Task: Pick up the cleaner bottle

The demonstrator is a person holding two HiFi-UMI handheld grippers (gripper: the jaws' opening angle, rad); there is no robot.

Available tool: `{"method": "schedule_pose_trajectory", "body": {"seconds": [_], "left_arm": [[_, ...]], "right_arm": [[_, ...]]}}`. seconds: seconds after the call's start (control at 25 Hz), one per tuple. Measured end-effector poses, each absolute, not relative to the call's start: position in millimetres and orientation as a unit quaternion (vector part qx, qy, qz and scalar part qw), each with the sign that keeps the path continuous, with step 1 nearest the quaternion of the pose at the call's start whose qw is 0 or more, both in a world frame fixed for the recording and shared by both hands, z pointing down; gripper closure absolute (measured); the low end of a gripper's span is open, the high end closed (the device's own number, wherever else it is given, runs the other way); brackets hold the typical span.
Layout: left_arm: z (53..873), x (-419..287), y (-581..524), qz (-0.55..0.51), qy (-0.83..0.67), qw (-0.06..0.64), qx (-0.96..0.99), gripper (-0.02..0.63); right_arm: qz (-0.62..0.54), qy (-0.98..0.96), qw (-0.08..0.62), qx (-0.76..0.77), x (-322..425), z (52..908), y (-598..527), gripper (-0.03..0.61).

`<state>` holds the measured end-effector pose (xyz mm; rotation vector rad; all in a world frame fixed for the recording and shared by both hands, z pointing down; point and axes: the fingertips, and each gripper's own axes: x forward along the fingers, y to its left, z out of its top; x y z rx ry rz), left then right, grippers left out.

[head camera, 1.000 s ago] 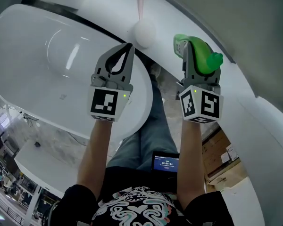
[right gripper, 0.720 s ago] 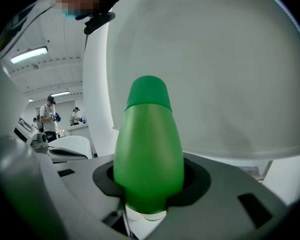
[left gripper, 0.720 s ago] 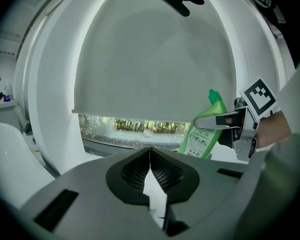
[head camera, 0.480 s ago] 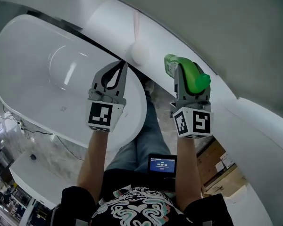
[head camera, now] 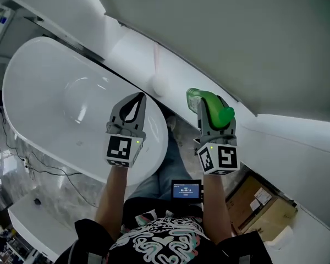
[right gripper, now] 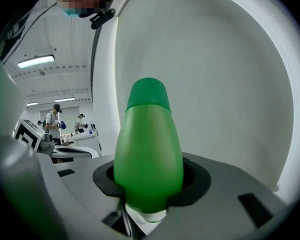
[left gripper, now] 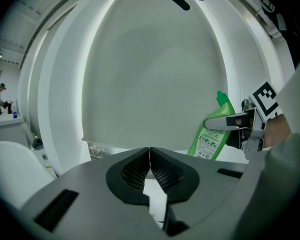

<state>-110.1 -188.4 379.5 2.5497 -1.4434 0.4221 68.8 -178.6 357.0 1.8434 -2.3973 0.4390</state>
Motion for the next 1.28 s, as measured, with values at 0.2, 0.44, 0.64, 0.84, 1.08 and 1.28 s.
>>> {"method": "schedule_pose_trajectory", "body": {"seconds": [0.2, 0.44, 0.64, 0.84, 1.08, 1.28], "left_arm": [[321.4, -117.7, -164.4, 0.125, -0.497, 0.059, 0.857, 0.597], [269.1, -127.5, -127.3, 0.104, -0.506, 0.053, 0.854, 0.597], [239.8, -130.2, -80.7, 0.101, -0.503, 0.051, 0.857, 0.597], [220.0, -133.8, -50.3, 0.097, -0.497, 0.046, 0.861, 0.597], [195.2, -127.4, -29.7, 0.084, -0.486, 0.033, 0.87, 0.597], [168.1, -129.4, -26.4, 0.075, -0.492, 0.024, 0.867, 0.597]], "right_arm": [[0.137, -0.787, 0.024, 0.601, 67.1, 311.7, -145.1, 0.376], [0.155, -0.797, 0.003, 0.584, 59.9, 275.0, -96.0, 0.376], [0.171, -0.787, -0.002, 0.593, 66.8, 256.2, -46.2, 0.376], [0.166, -0.789, -0.008, 0.591, 61.9, 232.2, -13.7, 0.376], [0.161, -0.795, -0.032, 0.584, 50.2, 198.8, 6.0, 0.376], [0.157, -0.8, -0.051, 0.577, 46.4, 172.1, 13.6, 0.374]]}}
